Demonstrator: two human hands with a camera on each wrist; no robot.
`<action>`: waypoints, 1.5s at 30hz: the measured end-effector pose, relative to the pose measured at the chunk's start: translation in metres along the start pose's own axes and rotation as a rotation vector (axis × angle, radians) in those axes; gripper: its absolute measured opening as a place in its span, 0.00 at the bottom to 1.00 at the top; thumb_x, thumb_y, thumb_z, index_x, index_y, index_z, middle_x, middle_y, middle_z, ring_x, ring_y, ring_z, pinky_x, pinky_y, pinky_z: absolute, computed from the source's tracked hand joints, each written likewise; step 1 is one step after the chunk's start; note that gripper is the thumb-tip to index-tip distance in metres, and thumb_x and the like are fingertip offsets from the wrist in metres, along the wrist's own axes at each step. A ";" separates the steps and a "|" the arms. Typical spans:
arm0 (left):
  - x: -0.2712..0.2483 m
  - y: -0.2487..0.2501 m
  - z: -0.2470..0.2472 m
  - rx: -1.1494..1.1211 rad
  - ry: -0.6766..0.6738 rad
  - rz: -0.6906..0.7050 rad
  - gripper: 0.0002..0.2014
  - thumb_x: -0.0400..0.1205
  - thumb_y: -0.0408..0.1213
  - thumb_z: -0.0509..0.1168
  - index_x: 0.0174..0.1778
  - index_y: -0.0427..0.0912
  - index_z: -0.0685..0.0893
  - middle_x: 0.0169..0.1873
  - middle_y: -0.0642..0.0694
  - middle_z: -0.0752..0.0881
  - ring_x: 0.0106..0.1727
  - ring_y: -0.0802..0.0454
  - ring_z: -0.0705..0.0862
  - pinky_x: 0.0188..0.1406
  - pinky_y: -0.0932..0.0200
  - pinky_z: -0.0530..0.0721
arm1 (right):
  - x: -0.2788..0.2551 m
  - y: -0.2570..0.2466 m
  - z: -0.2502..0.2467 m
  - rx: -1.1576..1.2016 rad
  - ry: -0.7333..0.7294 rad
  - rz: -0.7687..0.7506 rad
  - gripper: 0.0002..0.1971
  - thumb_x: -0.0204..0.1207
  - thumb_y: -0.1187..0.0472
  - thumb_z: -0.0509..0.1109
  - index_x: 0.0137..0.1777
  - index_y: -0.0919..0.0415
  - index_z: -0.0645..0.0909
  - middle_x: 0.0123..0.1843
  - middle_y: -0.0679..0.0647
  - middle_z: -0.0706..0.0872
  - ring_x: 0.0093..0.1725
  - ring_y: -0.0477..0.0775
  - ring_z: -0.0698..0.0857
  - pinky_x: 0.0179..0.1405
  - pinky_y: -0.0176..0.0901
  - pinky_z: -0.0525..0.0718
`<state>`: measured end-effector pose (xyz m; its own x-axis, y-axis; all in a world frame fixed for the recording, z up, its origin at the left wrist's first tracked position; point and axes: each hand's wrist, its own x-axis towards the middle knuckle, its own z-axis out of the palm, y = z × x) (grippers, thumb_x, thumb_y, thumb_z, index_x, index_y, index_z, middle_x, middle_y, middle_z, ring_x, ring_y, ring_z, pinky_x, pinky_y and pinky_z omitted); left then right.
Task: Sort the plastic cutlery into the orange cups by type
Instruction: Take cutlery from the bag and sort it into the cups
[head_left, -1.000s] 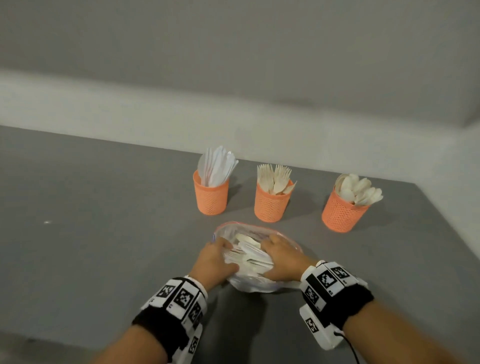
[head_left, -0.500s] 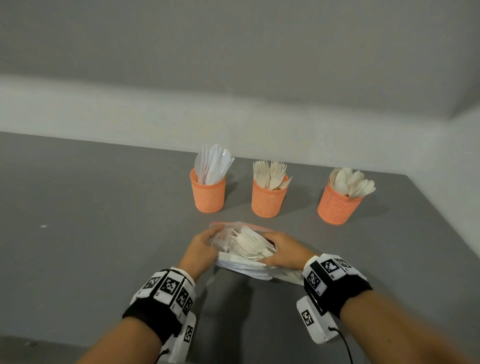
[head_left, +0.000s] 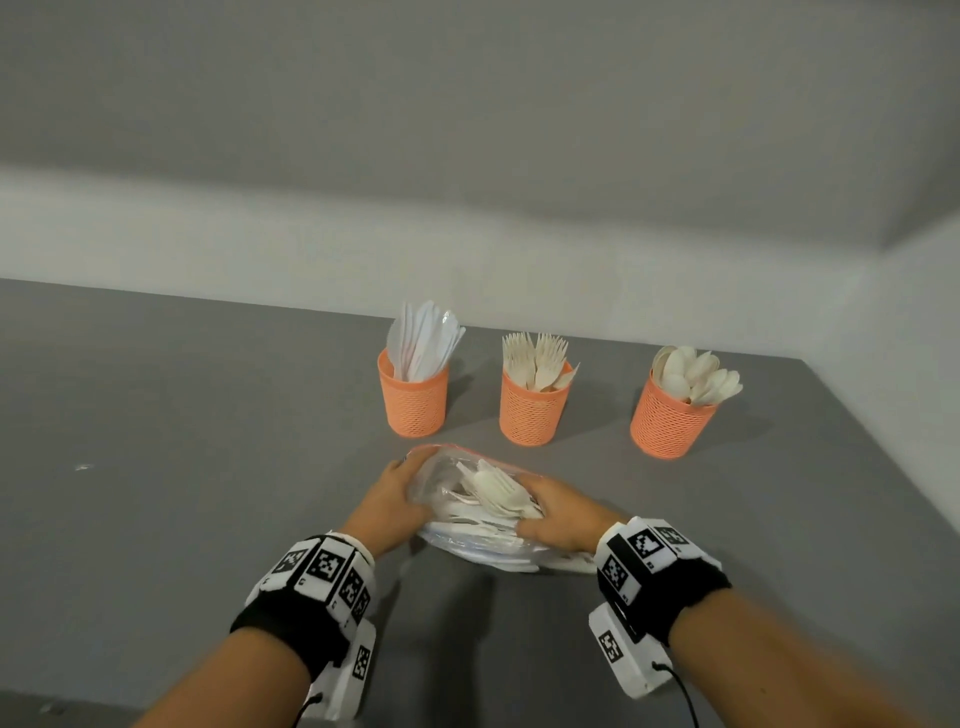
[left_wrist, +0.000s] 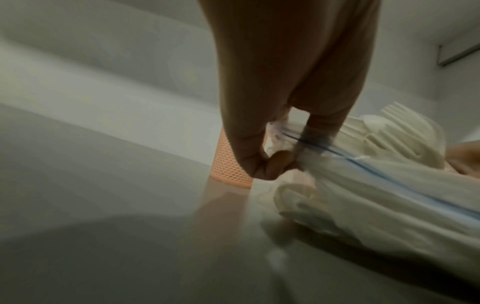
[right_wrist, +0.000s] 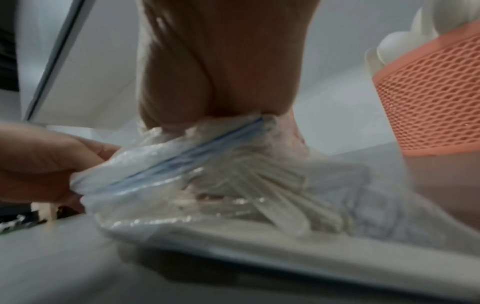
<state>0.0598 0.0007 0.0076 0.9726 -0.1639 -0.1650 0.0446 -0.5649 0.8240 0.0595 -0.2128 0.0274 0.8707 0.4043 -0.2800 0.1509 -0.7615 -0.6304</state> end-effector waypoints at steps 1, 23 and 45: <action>0.002 -0.001 -0.001 -0.020 0.018 0.013 0.32 0.68 0.35 0.67 0.70 0.58 0.72 0.63 0.43 0.76 0.62 0.48 0.78 0.67 0.54 0.75 | 0.000 -0.001 -0.004 0.026 -0.008 -0.003 0.29 0.74 0.70 0.66 0.76 0.58 0.67 0.71 0.54 0.79 0.68 0.50 0.78 0.69 0.37 0.72; 0.019 0.005 -0.008 0.285 0.075 -0.330 0.15 0.85 0.33 0.50 0.64 0.29 0.71 0.61 0.31 0.81 0.62 0.36 0.80 0.57 0.52 0.74 | 0.013 -0.002 -0.017 0.610 0.189 0.002 0.05 0.76 0.59 0.70 0.45 0.56 0.87 0.46 0.49 0.89 0.51 0.51 0.84 0.65 0.44 0.78; -0.008 0.118 -0.016 -0.523 -0.250 0.215 0.21 0.73 0.52 0.67 0.56 0.42 0.82 0.37 0.55 0.89 0.42 0.58 0.87 0.53 0.54 0.83 | 0.000 -0.062 -0.044 1.104 0.040 -0.250 0.08 0.68 0.78 0.67 0.44 0.68 0.77 0.18 0.51 0.75 0.16 0.45 0.74 0.17 0.35 0.74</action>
<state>0.0606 -0.0516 0.1155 0.8923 -0.4502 -0.0352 0.0209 -0.0367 0.9991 0.0710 -0.1877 0.0986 0.8914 0.4509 -0.0461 -0.1561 0.2099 -0.9652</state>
